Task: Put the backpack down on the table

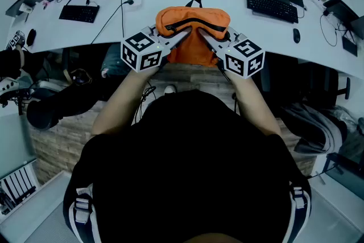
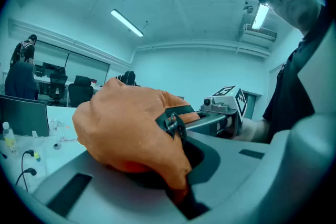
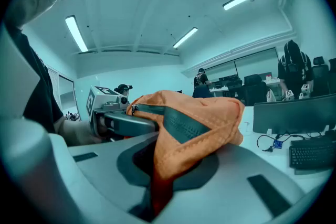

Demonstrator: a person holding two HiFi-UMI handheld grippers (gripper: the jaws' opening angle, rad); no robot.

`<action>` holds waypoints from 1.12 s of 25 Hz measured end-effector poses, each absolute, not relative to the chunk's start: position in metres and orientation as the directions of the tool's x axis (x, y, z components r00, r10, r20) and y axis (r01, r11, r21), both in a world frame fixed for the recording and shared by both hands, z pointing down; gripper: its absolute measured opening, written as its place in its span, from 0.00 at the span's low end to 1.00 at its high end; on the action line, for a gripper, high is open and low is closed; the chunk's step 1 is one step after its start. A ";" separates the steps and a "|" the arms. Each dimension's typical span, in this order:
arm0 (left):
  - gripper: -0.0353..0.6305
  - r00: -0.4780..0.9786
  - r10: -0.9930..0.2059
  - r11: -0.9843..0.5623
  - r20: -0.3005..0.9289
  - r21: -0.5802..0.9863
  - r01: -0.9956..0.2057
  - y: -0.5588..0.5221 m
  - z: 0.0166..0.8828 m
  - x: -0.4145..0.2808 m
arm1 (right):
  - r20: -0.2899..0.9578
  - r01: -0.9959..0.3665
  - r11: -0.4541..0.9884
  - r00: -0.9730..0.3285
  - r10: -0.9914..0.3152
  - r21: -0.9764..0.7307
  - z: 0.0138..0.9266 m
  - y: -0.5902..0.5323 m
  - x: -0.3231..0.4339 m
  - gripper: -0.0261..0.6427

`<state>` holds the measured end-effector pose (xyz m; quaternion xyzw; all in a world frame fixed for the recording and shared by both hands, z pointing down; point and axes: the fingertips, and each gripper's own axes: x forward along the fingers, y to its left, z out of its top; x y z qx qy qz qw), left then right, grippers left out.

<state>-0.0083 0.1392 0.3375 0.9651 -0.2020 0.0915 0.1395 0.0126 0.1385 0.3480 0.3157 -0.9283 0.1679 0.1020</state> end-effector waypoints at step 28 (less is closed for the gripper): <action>0.11 0.957 -0.226 -0.917 0.180 0.293 -0.272 0.127 0.336 -0.107 | 0.290 -0.703 0.658 -0.711 -0.640 -0.271 0.350 0.124 -0.085 0.11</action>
